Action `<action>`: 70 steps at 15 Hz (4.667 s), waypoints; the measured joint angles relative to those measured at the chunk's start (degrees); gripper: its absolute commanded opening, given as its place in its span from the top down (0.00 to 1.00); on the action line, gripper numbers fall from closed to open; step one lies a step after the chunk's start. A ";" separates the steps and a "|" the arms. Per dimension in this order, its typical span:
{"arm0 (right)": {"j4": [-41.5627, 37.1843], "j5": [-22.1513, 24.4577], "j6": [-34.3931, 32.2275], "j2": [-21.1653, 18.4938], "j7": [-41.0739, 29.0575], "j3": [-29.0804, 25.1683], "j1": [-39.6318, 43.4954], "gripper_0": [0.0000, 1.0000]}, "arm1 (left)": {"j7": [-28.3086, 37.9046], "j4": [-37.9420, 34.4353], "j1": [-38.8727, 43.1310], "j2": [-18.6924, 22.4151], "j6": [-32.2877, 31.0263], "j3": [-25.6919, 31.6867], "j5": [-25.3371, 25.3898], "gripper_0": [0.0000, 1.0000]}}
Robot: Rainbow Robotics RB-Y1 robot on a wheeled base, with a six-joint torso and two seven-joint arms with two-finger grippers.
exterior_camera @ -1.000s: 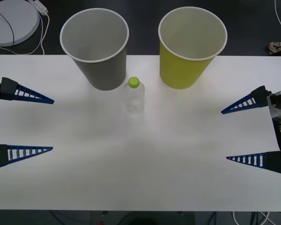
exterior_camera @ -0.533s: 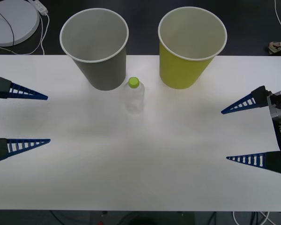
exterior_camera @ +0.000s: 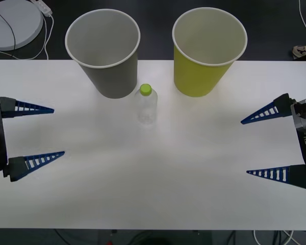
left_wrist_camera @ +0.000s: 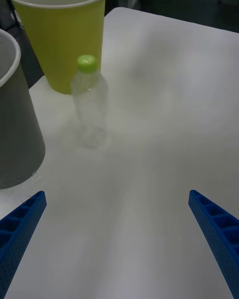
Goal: Put the can into the green bin and the plastic bottle into the gray bin
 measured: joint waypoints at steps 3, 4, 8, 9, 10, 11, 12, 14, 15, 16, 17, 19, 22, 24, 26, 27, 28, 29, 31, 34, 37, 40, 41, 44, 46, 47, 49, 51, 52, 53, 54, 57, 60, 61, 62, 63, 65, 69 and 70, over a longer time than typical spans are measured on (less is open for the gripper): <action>0.00 0.00 0.00 0.00 0.00 0.00 0.00 0.00 | -1.00 0.14 0.32 -2.07 4.75 -3.15 0.00 0.00; 0.00 0.00 0.00 0.00 0.00 0.00 0.00 0.00 | -1.01 0.18 0.32 -2.38 6.43 -4.19 -0.07 0.00; 0.00 0.00 0.00 0.00 0.00 0.00 0.00 0.00 | -1.28 0.25 -0.49 -2.97 13.39 -8.77 -2.08 0.00; 0.00 0.00 0.00 0.00 0.00 0.00 0.00 0.00 | -1.29 0.25 -1.12 -3.22 14.93 -10.16 -2.58 0.00; 0.00 0.00 0.00 0.00 0.00 0.00 0.00 0.00 | -1.28 0.25 -1.65 -3.66 16.36 -11.46 -3.24 0.00; 0.00 0.00 0.00 0.00 0.00 0.00 0.00 0.00 | -1.23 0.25 -2.21 -4.28 17.89 -12.80 -4.02 0.00; 0.00 0.00 0.00 0.00 0.00 0.00 0.00 0.00 | -1.16 0.25 -2.80 -4.83 19.38 -14.20 -4.92 0.00; 0.00 0.00 0.00 0.00 0.00 0.00 0.00 0.00 | -0.78 0.25 -3.93 -5.80 22.27 -16.84 -6.52 0.00; 0.00 0.00 0.00 0.00 0.00 0.00 0.00 0.00 | -0.64 0.28 -4.40 -6.21 23.62 -18.02 -6.81 0.00; 0.00 0.00 0.00 0.00 0.00 0.00 0.00 0.00 | -0.51 0.32 -4.81 -6.65 24.75 -19.00 -7.08 0.00; 0.00 0.00 0.00 0.00 0.00 0.00 0.00 0.00 | -0.38 0.37 -5.24 -7.28 25.91 -19.95 -7.44 0.00; 0.00 0.00 0.00 0.00 0.00 0.00 0.00 0.00 | -0.07 0.71 -6.26 -8.39 27.66 -21.54 -8.34 0.00; 0.00 0.00 0.00 0.00 0.00 0.00 0.00 0.00 | 0.09 2.49 -8.72 -10.35 28.57 -23.83 -9.68 0.00; 0.00 0.00 0.00 0.00 0.00 0.00 0.00 0.00 | 0.21 3.84 -10.43 -12.06 28.61 -25.06 -10.76 0.00; 0.00 0.00 0.00 0.00 0.00 0.00 0.00 0.00 | 0.38 5.13 -11.83 -14.02 28.62 -25.98 -12.15 0.00; 0.00 0.00 0.00 0.00 0.00 0.00 0.00 0.00 | 0.50 5.71 -12.31 -15.11 28.61 -26.20 -13.34 0.00; 0.00 0.00 0.00 0.00 0.00 0.00 0.00 0.00 | 0.78 6.10 -12.58 -16.16 28.58 -26.28 -14.82 0.00; 0.00 0.00 0.00 0.00 0.00 0.00 0.00 0.00 | 1.14 6.42 -12.70 -17.20 28.60 -26.29 -16.34 0.00; 0.00 0.00 0.00 0.00 0.00 0.00 0.00 0.00 | 1.99 6.96 -12.96 -18.93 28.61 -26.22 -18.84 0.00; 0.00 0.00 0.00 0.00 0.00 0.00 0.00 0.00 | 2.88 8.29 -13.66 -21.25 28.61 -26.22 -21.08 0.00; 0.00 0.00 0.00 0.00 0.00 0.00 0.00 0.00 | 3.96 10.19 -14.60 -25.42 28.57 -26.25 -24.93 0.00; 0.00 0.00 0.00 0.00 0.00 0.00 0.00 0.00 | 4.99 10.80 -15.22 -30.77 28.45 -26.23 -30.68 0.00; 0.00 0.00 0.00 0.00 0.00 0.00 0.00 0.00 | 5.54 10.80 -15.51 -32.13 28.08 -26.25 -32.28 0.00; 0.00 0.00 0.00 0.00 0.00 0.00 0.00 0.00 | 6.88 10.91 -16.93 -33.73 27.66 -27.07 -34.30 0.00; 0.00 0.00 0.00 0.00 0.00 0.00 0.00 0.00 | 7.65 11.70 -18.63 -33.64 27.65 -28.34 -34.90 0.00; 0.00 0.00 0.00 0.00 0.00 0.00 0.00 0.00 | 7.98 12.40 -19.65 -33.56 27.65 -29.07 -35.11 0.00; 0.00 0.00 0.00 0.00 0.00 0.00 0.00 0.00 | 8.46 13.85 -21.43 -33.49 27.65 -30.28 -35.20 0.00; 0.00 0.00 0.00 0.00 0.00 0.00 0.00 0.00 | 8.96 14.83 -22.59 -33.49 27.64 -30.93 -35.23 0.00; 0.00 0.00 0.00 0.00 0.00 0.00 0.00 0.00 | 9.22 15.47 -23.27 -33.50 27.64 -31.25 -35.26 0.00; 0.00 0.00 0.00 0.00 0.00 0.00 0.00 0.00 | 9.44 16.14 -24.07 -33.53 27.64 -31.58 -35.23 0.00; 0.00 0.00 0.00 0.00 0.00 0.00 0.00 0.00 | 9.60 16.52 -24.58 -33.51 27.64 -31.72 -35.23 0.00; 0.00 0.00 0.00 0.00 0.00 0.00 0.00 0.00 | 10.06 17.39 -25.70 -33.55 27.56 -31.92 -35.83 0.00; 0.00 0.00 0.00 0.00 0.00 0.00 0.00 0.00 | 10.65 18.31 -27.21 -33.56 27.61 -32.72 -36.06 0.00; 0.00 0.00 0.00 0.00 0.00 0.00 0.00 0.00 | 10.86 18.60 -27.70 -33.63 27.61 -33.03 -36.07 0.00; 0.00 0.00 0.00 0.00 0.00 0.00 0.00 0.00 | 11.02 19.02 -28.18 -33.82 27.61 -33.27 -36.10 0.00; 0.00 0.00 0.00 0.00 0.00 0.00 0.00 0.00 | 11.08 19.45 -28.63 -34.11 27.60 -33.45 -36.21 0.00; 0.00 0.00 0.00 0.00 0.00 0.00 0.00 0.00 | 11.20 20.01 -29.32 -34.95 27.55 -33.56 -36.78 0.00; 0.00 0.00 0.00 0.00 0.00 0.00 0.00 0.00 | 11.64 21.21 -30.52 -36.46 27.55 -33.57 -38.17 0.00; 0.00 0.00 0.00 0.00 0.00 0.00 0.00 0.00 | 11.79 21.38 -30.70 -36.87 27.55 -33.58 -38.56 0.00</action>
